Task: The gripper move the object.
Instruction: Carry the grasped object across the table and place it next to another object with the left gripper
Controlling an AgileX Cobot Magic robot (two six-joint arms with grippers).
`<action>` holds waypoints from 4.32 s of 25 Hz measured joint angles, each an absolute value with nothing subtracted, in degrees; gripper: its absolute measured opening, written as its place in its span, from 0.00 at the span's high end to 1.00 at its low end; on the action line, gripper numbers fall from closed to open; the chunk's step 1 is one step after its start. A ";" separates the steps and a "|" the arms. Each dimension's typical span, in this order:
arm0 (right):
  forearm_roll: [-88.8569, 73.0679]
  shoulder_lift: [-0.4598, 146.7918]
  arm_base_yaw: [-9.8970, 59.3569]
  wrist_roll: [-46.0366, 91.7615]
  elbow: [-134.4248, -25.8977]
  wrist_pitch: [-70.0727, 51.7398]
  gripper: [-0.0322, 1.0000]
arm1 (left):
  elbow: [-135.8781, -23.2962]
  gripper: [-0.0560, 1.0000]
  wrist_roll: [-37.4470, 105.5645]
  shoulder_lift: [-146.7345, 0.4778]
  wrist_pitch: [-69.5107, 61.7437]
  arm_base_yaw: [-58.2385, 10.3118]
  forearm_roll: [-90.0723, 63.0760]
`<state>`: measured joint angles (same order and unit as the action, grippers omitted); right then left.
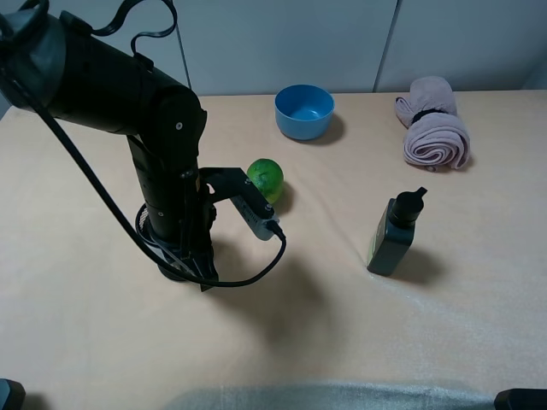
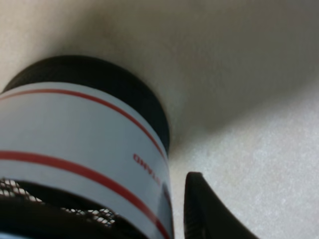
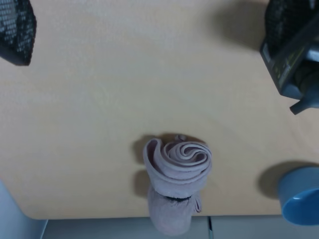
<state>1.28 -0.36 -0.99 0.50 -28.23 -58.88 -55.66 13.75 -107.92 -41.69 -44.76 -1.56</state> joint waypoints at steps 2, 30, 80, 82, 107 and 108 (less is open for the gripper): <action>1.28 -0.36 -0.99 0.50 -28.23 -58.88 0.30 | -55.66 0.84 13.62 -107.92 -41.69 -44.76 -1.56; 1.28 -0.36 -0.99 0.50 -28.23 -58.88 0.30 | -79.50 0.84 10.43 -108.09 -64.73 -44.76 0.73; 1.28 -0.36 -0.99 0.50 -28.23 -58.88 0.30 | -83.99 0.84 10.30 -106.26 -57.16 -17.35 1.44; 1.28 -0.36 -0.99 0.50 -28.23 -58.88 0.30 | -83.99 0.84 10.23 -106.88 -56.18 -16.45 1.56; 1.28 -0.36 -0.99 0.50 -28.23 -58.88 0.30 | -83.99 0.84 8.72 -116.90 -44.18 -8.56 0.71; 1.28 -0.36 -0.99 0.50 -28.23 -58.88 0.30 | -83.99 0.84 8.72 -117.16 -43.56 -8.56 0.71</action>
<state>1.28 -0.36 -0.99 0.50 -28.23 -58.88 -83.99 8.72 -117.16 -43.56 -8.56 0.71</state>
